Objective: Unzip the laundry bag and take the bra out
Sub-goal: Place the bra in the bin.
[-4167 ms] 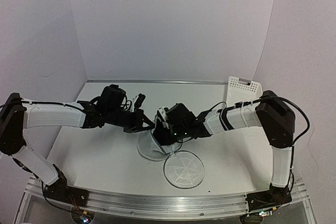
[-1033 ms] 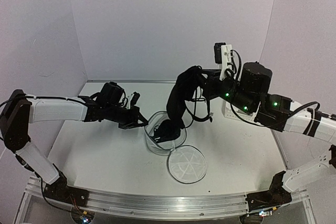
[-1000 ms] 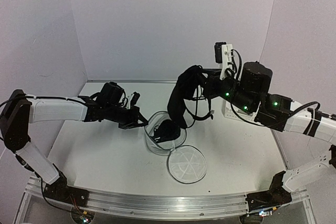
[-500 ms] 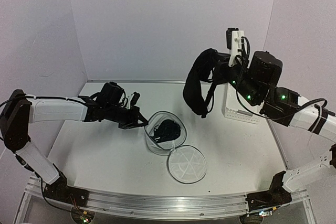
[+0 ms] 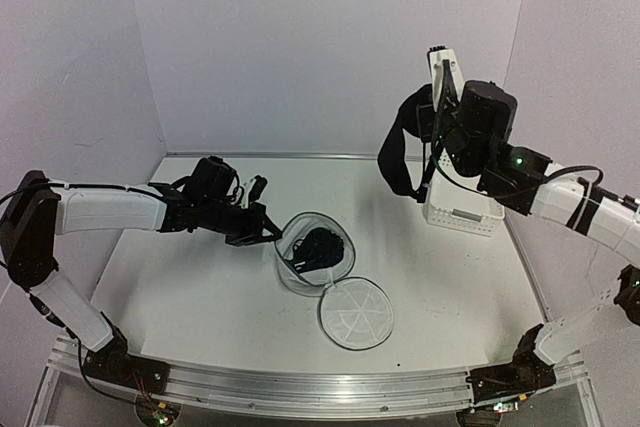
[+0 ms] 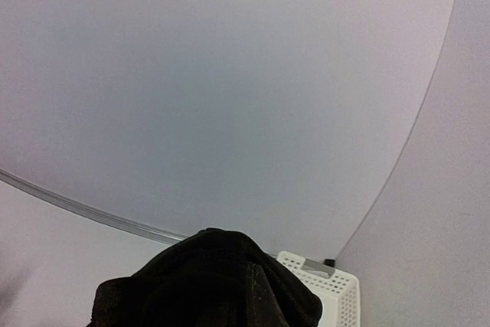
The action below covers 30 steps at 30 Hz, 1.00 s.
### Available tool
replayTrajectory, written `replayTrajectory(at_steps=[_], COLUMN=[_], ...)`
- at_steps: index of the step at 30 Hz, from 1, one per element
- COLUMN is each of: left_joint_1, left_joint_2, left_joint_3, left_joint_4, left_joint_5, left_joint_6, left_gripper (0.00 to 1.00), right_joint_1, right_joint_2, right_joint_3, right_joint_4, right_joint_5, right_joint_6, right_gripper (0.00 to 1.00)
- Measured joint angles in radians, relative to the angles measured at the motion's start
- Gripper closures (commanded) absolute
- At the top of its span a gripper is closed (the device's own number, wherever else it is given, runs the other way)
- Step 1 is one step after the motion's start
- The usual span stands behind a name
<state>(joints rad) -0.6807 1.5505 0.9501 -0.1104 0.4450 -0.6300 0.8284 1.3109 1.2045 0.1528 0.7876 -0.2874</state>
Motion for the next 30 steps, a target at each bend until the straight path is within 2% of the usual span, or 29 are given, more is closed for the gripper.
replayTrajectory(at_steps=[16,30], left_joint_1=[0.0,0.0], left_joint_2=[-0.007,-0.007], left_joint_3=[-0.001,-0.001], left_joint_4=[-0.022,-0.029], left_joint_5=[-0.003,-0.004], left_joint_6=[0.005,0.013], left_gripper=[1.0,1.0], right_joint_1=[-0.325,-0.505], right_joint_2=[0.129,0.356], right_joint_3=[0.054,0.182], right_joint_4=[-0.03,-0.145], right_joint_5=[0.074,0.058], right_joint_6=[-0.066,-0.063], right_gripper=[1.0,1.0])
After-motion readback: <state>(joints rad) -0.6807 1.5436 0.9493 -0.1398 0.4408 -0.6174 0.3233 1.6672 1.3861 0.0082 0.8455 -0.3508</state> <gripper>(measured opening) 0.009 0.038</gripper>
